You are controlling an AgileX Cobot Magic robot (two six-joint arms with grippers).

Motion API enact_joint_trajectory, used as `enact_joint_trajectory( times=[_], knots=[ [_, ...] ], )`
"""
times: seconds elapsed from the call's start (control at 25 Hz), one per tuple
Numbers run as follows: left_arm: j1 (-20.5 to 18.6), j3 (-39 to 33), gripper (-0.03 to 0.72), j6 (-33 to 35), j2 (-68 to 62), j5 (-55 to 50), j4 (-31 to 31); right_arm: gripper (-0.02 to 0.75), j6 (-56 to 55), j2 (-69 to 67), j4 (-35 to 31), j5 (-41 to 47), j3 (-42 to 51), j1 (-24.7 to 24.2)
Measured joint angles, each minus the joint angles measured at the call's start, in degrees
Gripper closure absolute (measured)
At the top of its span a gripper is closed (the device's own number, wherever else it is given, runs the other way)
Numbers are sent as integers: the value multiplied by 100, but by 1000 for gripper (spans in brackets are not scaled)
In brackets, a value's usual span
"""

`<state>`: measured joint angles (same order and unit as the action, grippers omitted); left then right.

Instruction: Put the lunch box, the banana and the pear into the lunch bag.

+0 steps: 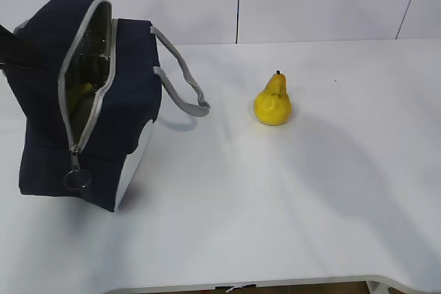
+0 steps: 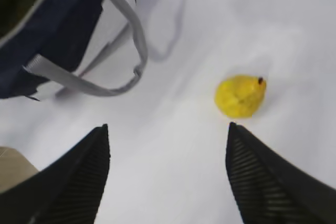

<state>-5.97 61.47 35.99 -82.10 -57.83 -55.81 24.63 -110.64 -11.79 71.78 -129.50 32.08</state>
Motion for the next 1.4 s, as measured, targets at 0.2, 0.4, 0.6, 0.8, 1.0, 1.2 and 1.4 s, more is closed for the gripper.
enact_joint_trajectory(
  times=[0.2,0.4,0.6,0.8,1.0,1.2,1.4],
  knots=[
    [0,0,703,15,0,-16,0,181,-136,981,-300,0,1205,-828],
    [0,0,703,15,0,-19,0,182,123,1838,-848,-252,2977,-1711],
    [0,0,703,37,0,-19,0,183,517,2629,-1064,-1317,4574,-1856],
    [0,0,703,82,0,-19,0,183,707,3100,-1237,-2379,6009,-1856],
    [0,0,703,102,0,-19,0,183,1172,3233,-1945,-3613,7147,-1856],
    [0,0,703,116,0,-27,0,183,2498,3243,-3452,-4835,7937,-1856],
    [0,0,703,129,0,-33,0,183,5088,3093,-5843,-5371,8150,-1856]
  ],
)
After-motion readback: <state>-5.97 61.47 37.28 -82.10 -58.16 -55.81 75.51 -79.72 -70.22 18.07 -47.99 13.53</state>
